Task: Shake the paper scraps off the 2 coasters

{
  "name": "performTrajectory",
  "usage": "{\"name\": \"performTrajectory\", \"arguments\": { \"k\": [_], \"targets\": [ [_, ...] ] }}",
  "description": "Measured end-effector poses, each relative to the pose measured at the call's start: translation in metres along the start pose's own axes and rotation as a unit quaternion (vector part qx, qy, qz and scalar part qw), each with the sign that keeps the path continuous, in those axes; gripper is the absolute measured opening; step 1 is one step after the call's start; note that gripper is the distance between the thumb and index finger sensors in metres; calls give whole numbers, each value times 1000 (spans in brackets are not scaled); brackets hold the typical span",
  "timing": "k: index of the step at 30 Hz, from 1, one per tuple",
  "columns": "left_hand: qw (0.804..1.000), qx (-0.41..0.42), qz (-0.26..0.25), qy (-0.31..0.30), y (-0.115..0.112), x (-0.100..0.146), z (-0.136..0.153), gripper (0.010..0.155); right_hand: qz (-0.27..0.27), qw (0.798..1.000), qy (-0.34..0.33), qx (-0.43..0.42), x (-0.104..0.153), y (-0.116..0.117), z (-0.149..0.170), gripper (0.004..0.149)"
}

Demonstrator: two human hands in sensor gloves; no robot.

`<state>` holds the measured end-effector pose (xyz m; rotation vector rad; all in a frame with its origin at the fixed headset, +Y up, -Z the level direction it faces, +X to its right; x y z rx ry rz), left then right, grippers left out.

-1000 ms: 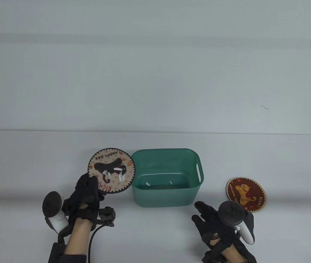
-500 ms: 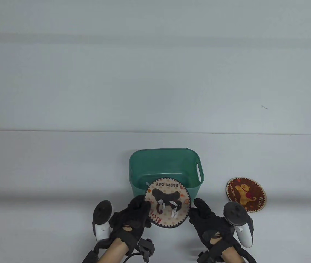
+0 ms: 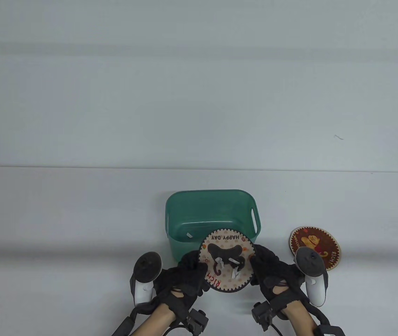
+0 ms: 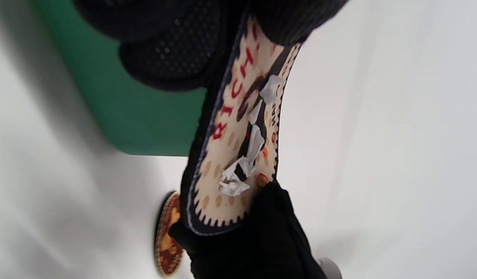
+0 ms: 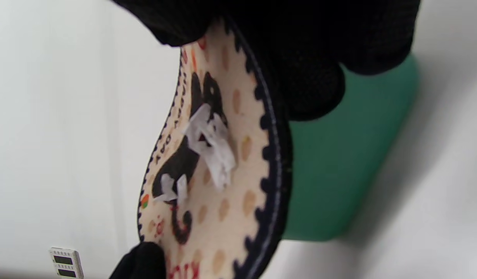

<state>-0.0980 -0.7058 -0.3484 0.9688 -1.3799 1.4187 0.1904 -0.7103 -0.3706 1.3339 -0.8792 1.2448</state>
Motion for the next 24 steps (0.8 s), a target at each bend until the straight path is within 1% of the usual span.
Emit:
{"name": "performTrajectory", "arguments": {
  "k": [4, 8, 13, 16, 18, 23, 24],
  "targets": [
    [1000, -11, -19, -16, 13, -14, -29, 52, 9, 1000, -26, 9, -21, -3, -36, 48],
    [998, -26, -42, -25, 33, -34, -63, 51, 37, 997, -63, 37, -43, -4, -78, 47],
    [994, -64, -76, -35, 53, -57, -88, 46, 61, 994, -80, 46, -64, -3, -106, 46],
    [991, -91, -88, -36, 59, -68, -92, 45, 77, 990, -80, 87, -74, -1, -112, 45],
    [989, -113, -94, -32, 62, -73, -92, 45, 85, 987, -70, 119, -80, -2, -110, 44],
    [981, -160, -108, -10, 67, -87, -80, 43, 100, 975, -52, 190, -92, -3, -99, 42],
    [979, -174, -108, -2, 68, -90, -77, 43, 108, 971, -50, 210, -93, -3, -98, 42]
  ]
}}
Point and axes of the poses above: the tracker on the back of each hand, its own z axis roughly to the little-finger side, its own x axis roughly from the fingertips to the wrist, y = z × x, the point moved 1 cm from there along -x, roughly from the wrist to the fingertips, and after that the axes turned 2 degrees about y, right-handed, at the moved point
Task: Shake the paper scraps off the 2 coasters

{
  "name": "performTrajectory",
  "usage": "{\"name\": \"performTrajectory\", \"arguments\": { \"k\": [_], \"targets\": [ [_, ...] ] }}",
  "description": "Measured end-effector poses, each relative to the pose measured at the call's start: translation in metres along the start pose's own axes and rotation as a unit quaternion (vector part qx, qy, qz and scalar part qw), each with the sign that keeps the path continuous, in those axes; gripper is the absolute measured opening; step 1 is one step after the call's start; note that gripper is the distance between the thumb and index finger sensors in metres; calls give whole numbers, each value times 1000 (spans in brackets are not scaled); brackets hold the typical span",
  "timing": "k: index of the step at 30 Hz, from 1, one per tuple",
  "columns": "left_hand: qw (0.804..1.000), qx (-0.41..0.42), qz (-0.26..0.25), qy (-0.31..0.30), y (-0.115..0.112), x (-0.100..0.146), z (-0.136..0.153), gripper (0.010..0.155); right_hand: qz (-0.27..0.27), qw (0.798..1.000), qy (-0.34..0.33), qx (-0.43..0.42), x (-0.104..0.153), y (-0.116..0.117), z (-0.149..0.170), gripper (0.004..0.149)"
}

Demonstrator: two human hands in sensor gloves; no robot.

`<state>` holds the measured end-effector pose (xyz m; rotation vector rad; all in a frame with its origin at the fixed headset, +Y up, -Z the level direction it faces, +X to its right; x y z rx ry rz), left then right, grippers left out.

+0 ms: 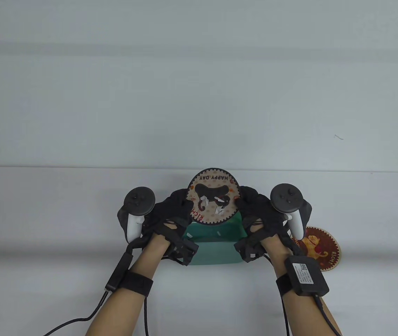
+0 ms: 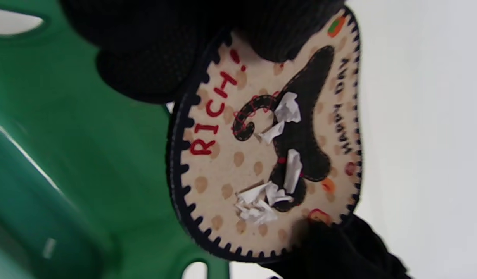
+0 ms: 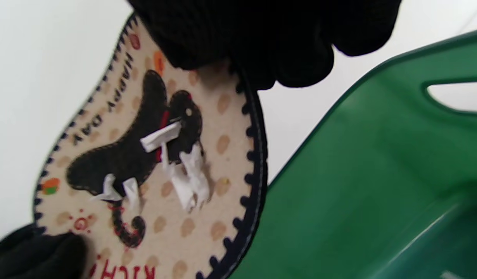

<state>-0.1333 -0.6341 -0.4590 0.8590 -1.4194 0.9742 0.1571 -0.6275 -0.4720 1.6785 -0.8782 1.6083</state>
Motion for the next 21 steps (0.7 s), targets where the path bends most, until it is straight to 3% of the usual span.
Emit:
{"name": "performTrajectory", "arguments": {
  "k": [6, 11, 21],
  "targets": [
    [1000, 1, 17, 17, -4, -8, 11, 41, 5, 997, 0, 71, -2, 1, 1, 41],
    [1000, -9, 16, 15, -8, -10, 9, 42, 10, 998, 2, 65, 1, -2, 5, 43],
    [1000, -24, -4, 10, -1, -9, 6, 42, 51, 998, -15, 42, 56, -34, 29, 49]
  ]
}}
Point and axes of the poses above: the tracker on the back of each hand, its own z axis roughly to the little-finger side, its own x axis roughly from the fingertips to the wrist, y = z × x, the point moved 1 cm from there along -x, roughly from the wrist to the fingertips, and after that the axes turned 2 degrees about y, right-handed, at the moved point
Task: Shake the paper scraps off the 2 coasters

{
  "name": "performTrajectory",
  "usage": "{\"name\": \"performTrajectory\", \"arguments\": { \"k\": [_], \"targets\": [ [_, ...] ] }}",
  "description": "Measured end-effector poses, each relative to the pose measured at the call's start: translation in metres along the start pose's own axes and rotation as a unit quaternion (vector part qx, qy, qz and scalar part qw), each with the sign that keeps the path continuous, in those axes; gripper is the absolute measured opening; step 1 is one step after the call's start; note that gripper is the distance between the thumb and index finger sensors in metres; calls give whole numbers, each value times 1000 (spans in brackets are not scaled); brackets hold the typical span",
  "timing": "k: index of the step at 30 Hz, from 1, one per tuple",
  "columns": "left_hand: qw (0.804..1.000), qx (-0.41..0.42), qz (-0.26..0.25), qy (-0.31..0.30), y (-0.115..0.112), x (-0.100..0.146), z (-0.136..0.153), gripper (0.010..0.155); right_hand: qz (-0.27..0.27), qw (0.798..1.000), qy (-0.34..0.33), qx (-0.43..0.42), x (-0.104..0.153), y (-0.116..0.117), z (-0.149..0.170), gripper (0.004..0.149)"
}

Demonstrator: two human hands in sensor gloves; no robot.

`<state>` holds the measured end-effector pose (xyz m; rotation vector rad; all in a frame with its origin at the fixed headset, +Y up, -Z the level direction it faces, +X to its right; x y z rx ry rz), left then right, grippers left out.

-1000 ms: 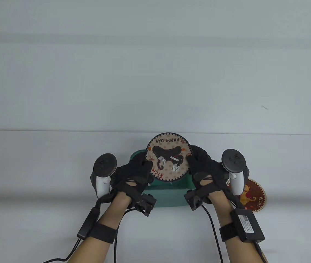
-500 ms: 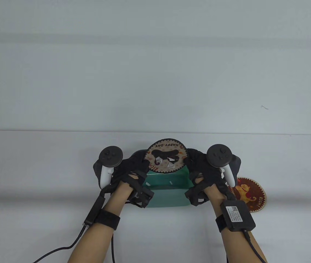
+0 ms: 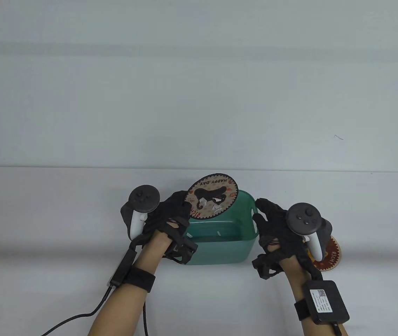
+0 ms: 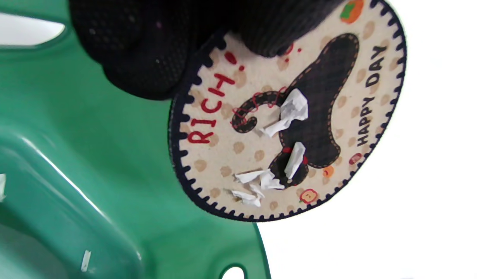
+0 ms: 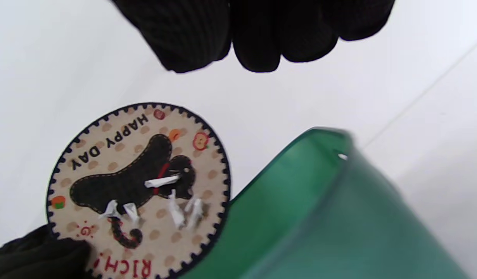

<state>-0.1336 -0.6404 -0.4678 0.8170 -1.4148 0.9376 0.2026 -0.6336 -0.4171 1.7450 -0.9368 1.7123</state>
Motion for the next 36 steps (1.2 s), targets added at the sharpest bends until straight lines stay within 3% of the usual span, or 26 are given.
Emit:
{"name": "performTrajectory", "arguments": {
  "k": [9, 10, 12, 13, 16, 17, 19, 22, 23, 25, 26, 28, 29, 31, 32, 35, 36],
  "targets": [
    [997, 16, -67, -26, 19, 11, -8, 42, 11, 1000, 16, -19, 55, 3, 53, 48],
    [998, -11, -63, -25, 18, 11, -10, 42, 15, 999, 19, -23, 58, 5, 59, 48],
    [989, -144, -27, -10, 13, 11, -13, 41, -19, 999, 40, -7, 62, 9, 71, 48],
    [988, -155, -22, -13, 11, 12, -13, 41, -18, 999, 44, 7, 63, 8, 74, 48],
    [992, -89, -78, -37, 10, 15, -15, 41, -5, 999, 45, -2, 64, 1, 73, 48],
    [992, -97, -71, -32, 9, 13, -16, 41, -4, 999, 45, -10, 64, 0, 72, 48],
    [987, -161, -10, -3, 6, 10, -18, 41, 4, 999, 44, -17, 65, -2, 71, 48],
    [990, -101, -88, -35, 11, 12, -25, 42, 0, 999, 41, -8, 65, -1, 70, 48],
    [992, -93, -76, -30, 10, 11, -26, 41, 0, 999, 41, -7, 64, -1, 70, 48],
    [989, -150, -3, 12, 6, 7, -27, 41, -3, 999, 42, -9, 64, 0, 71, 48],
    [986, -168, 2, 10, 6, 8, -29, 41, -3, 999, 43, -10, 64, 0, 71, 48],
    [989, -131, -62, -23, 8, 10, -31, 42, -5, 999, 43, -8, 64, 0, 71, 48],
    [991, -120, -63, -22, 8, 10, -31, 41, -5, 999, 43, -8, 64, 0, 71, 48],
    [984, -173, 24, 26, 2, 5, -30, 41, -6, 999, 44, -8, 64, 0, 71, 48],
    [982, -184, 27, 24, 2, 5, -30, 41, -6, 999, 44, -9, 64, 1, 71, 48],
    [991, -127, -51, -3, 8, 6, -31, 41, -9, 999, 46, -8, 65, 0, 71, 48],
    [991, -131, -6, 22, 5, 2, -29, 41, -9, 999, 46, -6, 65, 0, 71, 48]
  ]
}}
Point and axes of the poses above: the tracker on the back of each hand, its own z axis roughly to the little-finger side, its own x axis roughly from the fingertips to the wrist, y = z × x, the point moved 1 cm from there along -x, roughly from the wrist to the fingertips, and after that the axes turned 2 degrees about y, right-handed, at the moved point
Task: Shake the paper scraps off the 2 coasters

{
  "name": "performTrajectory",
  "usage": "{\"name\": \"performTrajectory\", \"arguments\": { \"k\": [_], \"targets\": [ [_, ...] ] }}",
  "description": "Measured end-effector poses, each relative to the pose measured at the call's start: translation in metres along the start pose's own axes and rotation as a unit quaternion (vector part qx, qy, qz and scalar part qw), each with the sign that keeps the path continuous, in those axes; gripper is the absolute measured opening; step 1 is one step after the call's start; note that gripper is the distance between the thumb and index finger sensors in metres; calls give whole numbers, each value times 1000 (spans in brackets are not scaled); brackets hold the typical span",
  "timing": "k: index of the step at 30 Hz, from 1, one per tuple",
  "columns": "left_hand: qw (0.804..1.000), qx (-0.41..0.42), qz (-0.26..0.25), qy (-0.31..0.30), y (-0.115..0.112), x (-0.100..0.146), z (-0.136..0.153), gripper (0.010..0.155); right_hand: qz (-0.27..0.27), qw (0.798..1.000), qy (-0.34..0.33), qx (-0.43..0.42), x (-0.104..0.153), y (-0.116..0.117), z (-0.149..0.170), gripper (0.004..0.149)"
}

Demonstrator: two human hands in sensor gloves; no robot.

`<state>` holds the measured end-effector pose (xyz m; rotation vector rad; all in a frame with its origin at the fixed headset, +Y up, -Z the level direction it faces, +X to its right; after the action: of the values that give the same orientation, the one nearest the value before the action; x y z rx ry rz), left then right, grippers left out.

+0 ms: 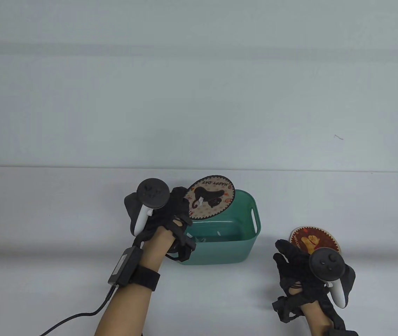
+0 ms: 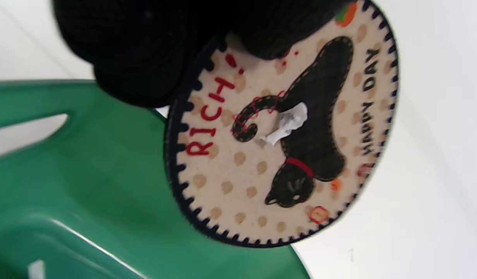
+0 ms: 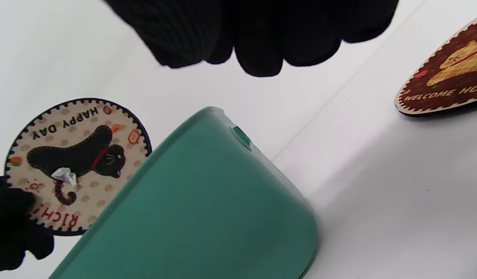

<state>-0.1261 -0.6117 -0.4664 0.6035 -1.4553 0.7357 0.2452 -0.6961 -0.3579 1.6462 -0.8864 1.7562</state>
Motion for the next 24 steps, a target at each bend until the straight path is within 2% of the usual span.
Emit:
{"name": "performTrajectory", "arguments": {
  "k": [1, 2, 4, 5, 6, 7, 8, 9, 10, 11, 12, 13, 14, 16, 17, 18, 19, 20, 21, 22, 23, 24],
  "targets": [
    [999, -17, 36, 13, -1, -1, 0, 41, 0, 1000, 0, 0, 0, 0, 0, 48],
    [998, -34, 42, 8, 0, 0, -1, 41, 0, 1000, 0, 0, 0, 0, 0, 47],
    [999, -12, -48, -20, 6, 3, -2, 41, -1, 1000, 1, 0, 0, 0, 0, 48],
    [998, 2, -52, -19, 6, 1, -3, 41, -1, 1000, 1, 2, 0, 0, 0, 48],
    [999, -22, 23, 5, 1, -3, -2, 41, -2, 1000, 1, 3, -1, 0, 0, 48],
    [997, -48, 64, 21, -1, -2, -2, 40, -2, 1000, 2, 3, -1, 0, 0, 48],
    [997, -51, 46, 16, 0, -1, -2, 40, -2, 1000, 2, 2, -1, 0, 1, 48],
    [999, -42, -12, -2, 4, 1, -3, 40, -3, 1000, 3, 3, 0, 1, 1, 48],
    [998, -24, -48, -12, 6, 2, -4, 41, -4, 1000, 3, 3, 0, 0, 1, 48],
    [998, -5, -55, -13, 6, 0, -4, 40, -5, 1000, 4, 4, 0, 0, 1, 48],
    [1000, -13, -15, 1, 4, -3, -4, 40, -5, 1000, 4, 4, -1, 0, 1, 48],
    [998, -36, 46, 23, 2, -3, -4, 40, -4, 1000, 4, 3, -1, 0, 1, 48],
    [999, -34, 11, 11, 6, 1, -5, 41, -5, 1000, 4, 2, -1, 0, 1, 48],
    [992, 6, -121, -29, 14, 3, -8, 41, -5, 1000, 4, 2, -1, 0, 1, 48],
    [993, 9, -115, -24, 15, 1, -9, 40, -6, 1000, 4, 2, -1, 0, 1, 48],
    [999, -18, -28, 9, 10, -3, -8, 40, -6, 1000, 4, 2, -1, 0, 1, 48],
    [997, -45, 52, 40, 7, -3, -7, 40, -6, 1000, 4, 2, -1, 0, 1, 48],
    [998, -40, 40, 24, 10, -1, -8, 40, -7, 1000, 5, 2, -1, 0, 1, 48],
    [997, -19, -70, -10, 15, 4, -9, 40, -8, 1000, 5, 2, -1, 0, 1, 48],
    [992, -1, -120, -29, 18, 5, -11, 40, -8, 1000, 5, 2, -1, 0, 1, 48],
    [995, -3, -94, -21, 17, 2, -11, 40, -8, 1000, 4, 3, -1, 0, 1, 48],
    [999, -36, -3, 13, 12, -1, -10, 40, -9, 1000, 4, 4, -1, 0, 1, 48]
  ]
}}
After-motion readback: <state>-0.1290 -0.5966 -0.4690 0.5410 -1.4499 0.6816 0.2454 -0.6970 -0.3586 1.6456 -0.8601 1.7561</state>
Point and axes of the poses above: the tracker on the back of each hand, its own z axis roughly to the little-finger side, its own x axis roughly from the fingertips to the wrist, y = z × x, the point moved 1 cm from there along -x, roughly from the wrist to the fingertips, and after that the axes turned 2 degrees about y, right-handed, at the moved point
